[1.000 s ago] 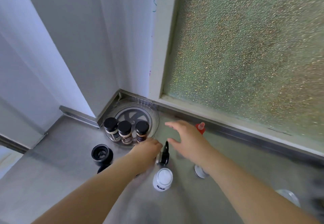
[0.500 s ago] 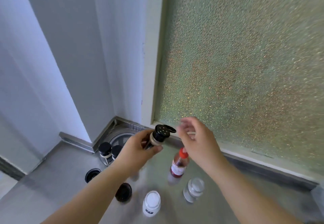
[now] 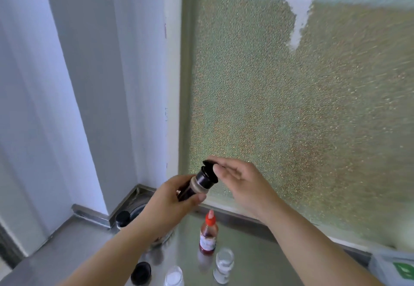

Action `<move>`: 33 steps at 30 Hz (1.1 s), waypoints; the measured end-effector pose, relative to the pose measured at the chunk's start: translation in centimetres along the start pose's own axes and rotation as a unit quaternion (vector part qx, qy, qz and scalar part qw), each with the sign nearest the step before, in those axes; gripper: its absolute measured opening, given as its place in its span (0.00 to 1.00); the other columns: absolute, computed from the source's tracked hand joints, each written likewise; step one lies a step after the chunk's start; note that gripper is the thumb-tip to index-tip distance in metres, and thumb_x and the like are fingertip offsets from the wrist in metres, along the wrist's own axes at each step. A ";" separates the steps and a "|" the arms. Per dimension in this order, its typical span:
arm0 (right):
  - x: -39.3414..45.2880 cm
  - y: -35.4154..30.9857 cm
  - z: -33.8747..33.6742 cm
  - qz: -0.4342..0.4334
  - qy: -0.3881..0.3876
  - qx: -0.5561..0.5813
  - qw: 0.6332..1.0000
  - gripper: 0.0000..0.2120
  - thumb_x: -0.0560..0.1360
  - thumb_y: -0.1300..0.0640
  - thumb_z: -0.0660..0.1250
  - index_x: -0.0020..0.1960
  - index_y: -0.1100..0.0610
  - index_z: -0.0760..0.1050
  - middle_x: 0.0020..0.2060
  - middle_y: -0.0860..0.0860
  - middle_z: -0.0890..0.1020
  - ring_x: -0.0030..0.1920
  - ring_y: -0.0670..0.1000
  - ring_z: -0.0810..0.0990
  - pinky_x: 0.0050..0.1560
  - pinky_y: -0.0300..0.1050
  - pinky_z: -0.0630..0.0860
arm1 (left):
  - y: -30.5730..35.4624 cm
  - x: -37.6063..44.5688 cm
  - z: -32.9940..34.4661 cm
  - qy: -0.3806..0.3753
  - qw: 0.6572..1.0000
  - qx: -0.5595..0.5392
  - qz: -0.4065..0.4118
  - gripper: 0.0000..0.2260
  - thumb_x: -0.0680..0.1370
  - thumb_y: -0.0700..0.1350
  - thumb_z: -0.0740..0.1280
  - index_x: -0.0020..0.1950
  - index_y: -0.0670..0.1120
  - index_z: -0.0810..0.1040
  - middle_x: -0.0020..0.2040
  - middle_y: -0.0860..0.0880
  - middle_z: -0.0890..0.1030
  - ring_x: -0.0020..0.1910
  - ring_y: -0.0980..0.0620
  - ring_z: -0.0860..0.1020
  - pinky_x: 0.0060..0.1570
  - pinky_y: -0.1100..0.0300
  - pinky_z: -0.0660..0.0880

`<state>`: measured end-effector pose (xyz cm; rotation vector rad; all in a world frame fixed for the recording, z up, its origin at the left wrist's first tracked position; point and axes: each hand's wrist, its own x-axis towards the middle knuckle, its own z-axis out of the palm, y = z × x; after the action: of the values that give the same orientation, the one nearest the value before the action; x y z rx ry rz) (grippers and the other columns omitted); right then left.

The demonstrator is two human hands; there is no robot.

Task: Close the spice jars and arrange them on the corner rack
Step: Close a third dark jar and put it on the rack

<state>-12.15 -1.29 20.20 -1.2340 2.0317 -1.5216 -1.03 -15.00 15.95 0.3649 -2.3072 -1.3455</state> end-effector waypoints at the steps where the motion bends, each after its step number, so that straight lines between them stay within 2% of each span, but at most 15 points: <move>1: -0.6 -0.2 -0.4 -0.018 -0.008 -0.029 0.999 0.14 0.78 0.57 0.62 0.62 0.50 0.75 0.58 0.42 0.79 0.57 0.31 0.75 0.57 0.25 0.67 | 0.6 -0.1 0.2 -0.001 1.000 0.005 0.010 0.07 0.72 0.49 0.70 0.45 0.61 0.76 0.29 0.56 0.76 0.26 0.62 0.71 0.32 0.61 0.70; 4: -2.2 -0.2 -0.8 -0.055 -0.007 -0.059 0.997 0.18 0.78 0.57 0.61 0.68 0.52 0.69 0.63 0.39 0.72 0.57 0.25 0.69 0.57 0.21 0.64 | 2.2 -0.2 0.9 -0.005 0.999 0.014 0.029 0.03 0.73 0.52 0.67 0.40 0.59 0.75 0.27 0.53 0.73 0.25 0.58 0.69 0.31 0.58 0.70; 8: -3.3 0.1 -1.5 -0.116 0.043 -0.103 0.987 0.18 0.78 0.58 0.62 0.68 0.51 0.69 0.62 0.42 0.73 0.61 0.30 0.71 0.62 0.27 0.67 | 3.9 -0.4 1.3 -0.022 0.999 0.000 0.040 0.06 0.74 0.47 0.67 0.37 0.53 0.75 0.24 0.54 0.70 0.23 0.58 0.66 0.28 0.60 0.67; 10: -3.5 0.2 -1.8 -0.140 0.077 -0.145 0.977 0.18 0.77 0.57 0.63 0.67 0.52 0.71 0.60 0.45 0.78 0.54 0.28 0.74 0.56 0.26 0.70 | 4.4 -0.3 1.3 -0.030 0.999 -0.001 0.042 0.05 0.74 0.47 0.67 0.39 0.49 0.75 0.25 0.53 0.70 0.23 0.57 0.66 0.27 0.59 0.66; 12: -3.6 0.2 -1.9 -0.153 0.089 -0.177 0.968 0.18 0.76 0.57 0.64 0.66 0.55 0.72 0.56 0.50 0.82 0.44 0.25 0.74 0.47 0.21 0.68 | 4.5 -0.1 1.4 -0.028 0.998 0.022 0.046 0.06 0.74 0.47 0.67 0.43 0.46 0.76 0.26 0.52 0.70 0.23 0.58 0.66 0.28 0.59 0.66; 14: -3.4 0.0 -2.1 -0.144 0.059 -0.213 0.965 0.20 0.76 0.58 0.65 0.67 0.55 0.70 0.58 0.51 0.81 0.50 0.29 0.73 0.51 0.21 0.67 | 4.3 -0.1 1.3 -0.023 0.997 0.054 0.052 0.06 0.74 0.48 0.67 0.45 0.46 0.77 0.27 0.52 0.71 0.24 0.59 0.66 0.29 0.60 0.66; 17: -2.7 -0.7 -3.1 -0.104 -0.015 -0.246 0.964 0.24 0.75 0.57 0.67 0.69 0.49 0.68 0.63 0.46 0.76 0.58 0.38 0.74 0.62 0.30 0.68 | 4.0 -0.2 0.8 -0.033 0.994 0.095 0.048 0.03 0.73 0.48 0.68 0.45 0.52 0.77 0.30 0.51 0.74 0.26 0.59 0.69 0.31 0.63 0.67; 20: -1.9 -1.4 -3.9 -0.080 -0.066 -0.237 0.966 0.26 0.74 0.57 0.68 0.68 0.42 0.67 0.62 0.40 0.74 0.57 0.38 0.75 0.56 0.25 0.68 | 4.0 0.0 0.1 -0.032 0.992 0.108 0.049 0.06 0.71 0.47 0.70 0.46 0.55 0.77 0.34 0.51 0.77 0.30 0.59 0.71 0.32 0.68 0.68; 23: -1.4 -1.5 -3.5 -0.058 -0.070 -0.265 0.960 0.19 0.74 0.52 0.67 0.64 0.48 0.73 0.54 0.46 0.80 0.47 0.44 0.79 0.51 0.34 0.72 | 4.0 0.0 0.0 -0.021 0.989 0.132 0.061 0.08 0.71 0.46 0.71 0.48 0.53 0.78 0.38 0.50 0.77 0.36 0.56 0.73 0.39 0.61 0.71; 25: -1.2 -1.2 -2.7 -0.037 -0.074 -0.299 0.951 0.14 0.75 0.45 0.63 0.53 0.53 0.78 0.41 0.49 0.81 0.39 0.47 0.78 0.45 0.43 0.73 | 3.7 -0.2 0.0 -0.015 0.980 0.178 0.087 0.12 0.69 0.48 0.71 0.52 0.52 0.77 0.41 0.51 0.77 0.38 0.56 0.74 0.42 0.56 0.72; 27: -0.9 -0.8 -1.9 0.023 -0.076 -0.267 0.960 0.24 0.74 0.37 0.58 0.42 0.58 0.76 0.32 0.49 0.81 0.32 0.48 0.78 0.39 0.43 0.75 | 3.4 -0.3 -0.2 -0.012 0.968 0.228 0.106 0.17 0.68 0.47 0.72 0.55 0.53 0.76 0.44 0.56 0.76 0.41 0.56 0.74 0.43 0.59 0.73; 28: -0.9 -0.8 -1.7 0.055 -0.078 -0.236 0.967 0.28 0.72 0.34 0.56 0.41 0.59 0.76 0.31 0.50 0.81 0.32 0.49 0.80 0.38 0.42 0.76 | 3.3 -0.4 -0.4 -0.010 0.967 0.231 0.109 0.18 0.67 0.46 0.73 0.56 0.53 0.76 0.43 0.57 0.75 0.41 0.56 0.74 0.42 0.60 0.72; 30: -0.9 -1.0 -2.0 0.070 -0.097 -0.195 0.974 0.32 0.67 0.30 0.56 0.53 0.56 0.77 0.38 0.47 0.83 0.38 0.48 0.83 0.45 0.43 0.78 | 3.4 -0.5 -0.7 0.001 0.974 0.206 0.099 0.19 0.67 0.45 0.74 0.56 0.53 0.77 0.41 0.58 0.75 0.39 0.58 0.74 0.41 0.64 0.71; 32: -0.6 -1.2 -2.6 0.040 -0.124 -0.203 0.971 0.29 0.69 0.37 0.66 0.67 0.45 0.68 0.52 0.41 0.79 0.50 0.45 0.81 0.56 0.45 0.75 | 3.6 -0.5 -1.0 0.021 0.979 0.189 0.075 0.19 0.66 0.45 0.75 0.56 0.53 0.78 0.41 0.59 0.76 0.39 0.59 0.74 0.41 0.67 0.70; 33: -0.5 -1.2 -2.7 0.026 -0.127 -0.204 0.970 0.28 0.70 0.43 0.69 0.67 0.42 0.67 0.55 0.41 0.78 0.53 0.45 0.80 0.60 0.47 0.74 | 3.7 -0.4 -1.1 0.030 0.981 0.184 0.061 0.20 0.66 0.45 0.75 0.57 0.53 0.77 0.42 0.58 0.77 0.41 0.57 0.75 0.42 0.66 0.70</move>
<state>-13.20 0.65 22.18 -1.4211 2.2426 -0.8865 -0.14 -13.77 19.54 0.3650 -2.4789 -0.8349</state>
